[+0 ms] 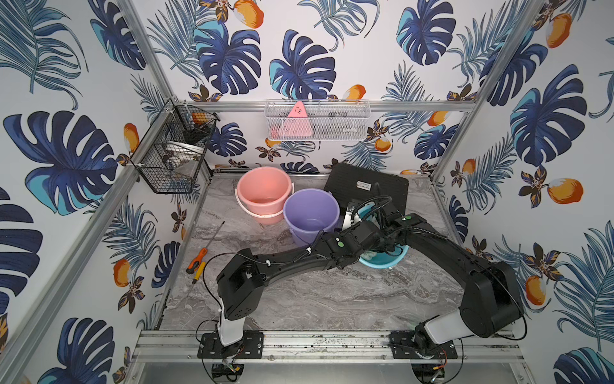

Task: Wipe the inside of the bucket with a cloth
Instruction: Wipe the dirt from the inside of the bucket.

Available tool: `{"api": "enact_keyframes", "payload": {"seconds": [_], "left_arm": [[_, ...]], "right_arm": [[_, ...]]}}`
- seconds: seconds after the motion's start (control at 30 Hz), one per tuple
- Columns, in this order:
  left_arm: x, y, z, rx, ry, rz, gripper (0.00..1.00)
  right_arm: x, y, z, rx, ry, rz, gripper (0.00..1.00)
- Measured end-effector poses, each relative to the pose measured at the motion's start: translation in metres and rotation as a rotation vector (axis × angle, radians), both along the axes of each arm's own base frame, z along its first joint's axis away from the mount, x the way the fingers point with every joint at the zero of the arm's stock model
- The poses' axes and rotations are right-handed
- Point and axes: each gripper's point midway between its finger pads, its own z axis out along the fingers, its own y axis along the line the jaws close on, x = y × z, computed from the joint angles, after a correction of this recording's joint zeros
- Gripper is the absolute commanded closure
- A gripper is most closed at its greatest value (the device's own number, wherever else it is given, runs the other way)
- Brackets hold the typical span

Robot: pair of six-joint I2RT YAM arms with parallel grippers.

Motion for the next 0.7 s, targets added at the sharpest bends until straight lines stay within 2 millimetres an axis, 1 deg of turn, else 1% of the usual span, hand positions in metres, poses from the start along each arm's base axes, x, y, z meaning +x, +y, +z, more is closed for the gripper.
{"api": "enact_keyframes", "payload": {"seconds": [0.13,0.23,0.3,0.37,0.5,0.7], "left_arm": [[-0.001,-0.003,0.005,-0.005,-0.034,0.003,1.0],[-0.001,-0.009,0.007,-0.032,-0.056,0.0,1.0],[-0.001,-0.01,0.008,-0.039,-0.061,-0.001,1.0],[-0.001,-0.009,0.006,-0.033,-0.062,0.001,1.0],[-0.002,-0.007,0.003,-0.028,-0.059,0.002,1.0],[-0.003,-0.005,0.0,-0.025,-0.065,0.006,1.0]], "right_arm": [[0.0,-0.027,0.009,-0.147,-0.027,-0.046,1.0],[0.002,-0.043,0.015,-0.238,-0.051,-0.071,1.0],[0.004,-0.051,0.014,-0.289,-0.05,-0.08,1.0],[0.004,-0.055,0.006,-0.327,-0.031,-0.082,1.0],[0.004,-0.058,-0.012,-0.366,0.011,-0.092,1.0],[0.007,-0.042,-0.03,-0.264,0.011,-0.106,1.0]]}}
